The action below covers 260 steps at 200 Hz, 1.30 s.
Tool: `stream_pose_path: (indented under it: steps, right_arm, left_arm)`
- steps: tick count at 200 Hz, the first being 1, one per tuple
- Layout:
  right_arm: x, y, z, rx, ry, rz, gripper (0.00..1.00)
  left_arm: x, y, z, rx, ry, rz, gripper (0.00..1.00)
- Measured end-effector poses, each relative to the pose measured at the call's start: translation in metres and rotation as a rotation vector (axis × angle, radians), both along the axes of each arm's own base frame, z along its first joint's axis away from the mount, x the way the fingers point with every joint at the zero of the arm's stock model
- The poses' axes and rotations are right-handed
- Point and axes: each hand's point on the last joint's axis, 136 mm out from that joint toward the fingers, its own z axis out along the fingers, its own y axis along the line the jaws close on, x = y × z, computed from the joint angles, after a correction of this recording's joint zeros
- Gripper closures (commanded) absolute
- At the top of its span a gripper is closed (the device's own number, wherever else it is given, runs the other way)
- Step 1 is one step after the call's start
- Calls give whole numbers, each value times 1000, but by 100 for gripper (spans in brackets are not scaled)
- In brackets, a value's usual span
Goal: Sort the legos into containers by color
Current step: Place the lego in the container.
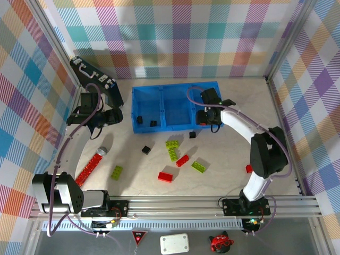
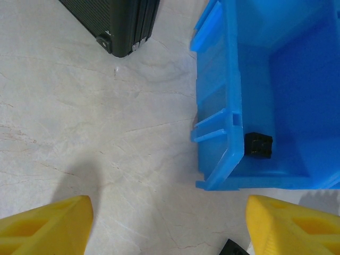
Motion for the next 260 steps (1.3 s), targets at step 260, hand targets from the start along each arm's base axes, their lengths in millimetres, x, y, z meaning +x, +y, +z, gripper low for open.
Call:
stream_pose_path:
  steps: [260]
  right_arm:
    - [55,-21,-48,-11,125,40,35]
  left_arm:
    - [-2,0,3,1,-8,0,25]
